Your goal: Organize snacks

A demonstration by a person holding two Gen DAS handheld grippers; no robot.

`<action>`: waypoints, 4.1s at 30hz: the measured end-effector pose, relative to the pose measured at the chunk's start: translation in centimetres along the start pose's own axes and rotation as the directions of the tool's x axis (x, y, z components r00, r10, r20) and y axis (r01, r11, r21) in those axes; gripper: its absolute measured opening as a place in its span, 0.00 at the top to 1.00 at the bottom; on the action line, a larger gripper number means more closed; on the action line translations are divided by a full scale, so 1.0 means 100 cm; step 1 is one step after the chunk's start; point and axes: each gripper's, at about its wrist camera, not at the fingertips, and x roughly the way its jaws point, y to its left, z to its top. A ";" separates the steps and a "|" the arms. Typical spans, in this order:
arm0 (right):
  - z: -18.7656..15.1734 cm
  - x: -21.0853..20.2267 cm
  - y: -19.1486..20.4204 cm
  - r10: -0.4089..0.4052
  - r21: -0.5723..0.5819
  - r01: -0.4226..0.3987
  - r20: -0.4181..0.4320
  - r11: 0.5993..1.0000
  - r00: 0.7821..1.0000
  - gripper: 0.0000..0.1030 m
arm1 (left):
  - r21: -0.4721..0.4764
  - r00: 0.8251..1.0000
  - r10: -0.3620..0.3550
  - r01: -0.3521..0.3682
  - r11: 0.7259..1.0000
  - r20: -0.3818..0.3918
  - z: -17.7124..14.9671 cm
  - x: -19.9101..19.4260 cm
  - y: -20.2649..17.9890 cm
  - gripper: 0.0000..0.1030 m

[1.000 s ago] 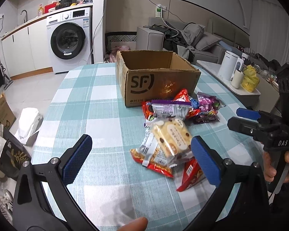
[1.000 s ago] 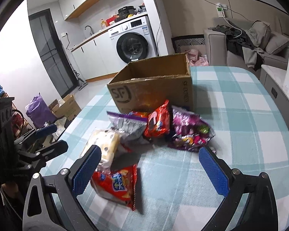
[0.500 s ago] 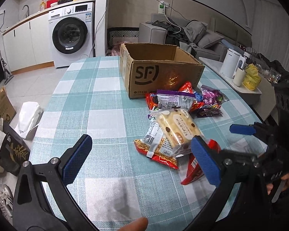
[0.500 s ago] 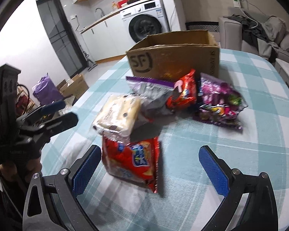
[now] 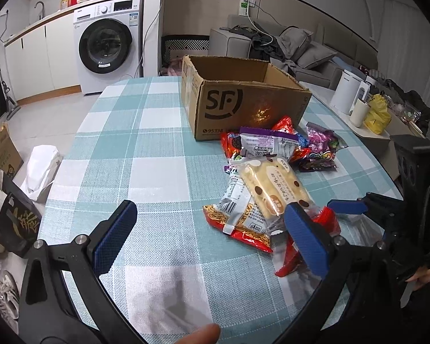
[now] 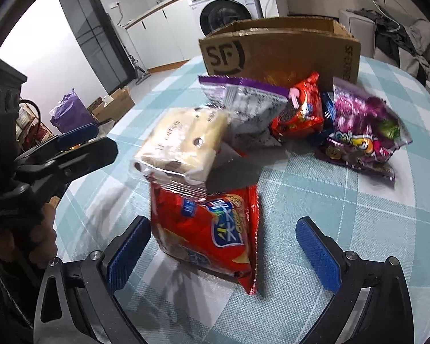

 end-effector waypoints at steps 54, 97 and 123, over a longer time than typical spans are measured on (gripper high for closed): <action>-0.004 -0.017 -0.084 -0.122 0.051 0.119 0.060 0.992 0.991 0.14 | 0.043 0.981 -0.041 0.050 0.998 -0.188 0.000 0.109 -0.009 0.12; 0.010 -0.072 -0.080 -0.033 0.094 0.007 0.274 0.996 0.961 0.55 | 0.036 0.991 -0.131 0.130 0.991 0.019 0.019 0.035 -0.007 0.49; 0.071 -0.118 -0.077 -0.036 0.107 -0.008 0.396 0.994 0.918 0.55 | 0.008 0.985 -0.113 0.113 0.994 0.131 0.084 0.003 -0.009 0.49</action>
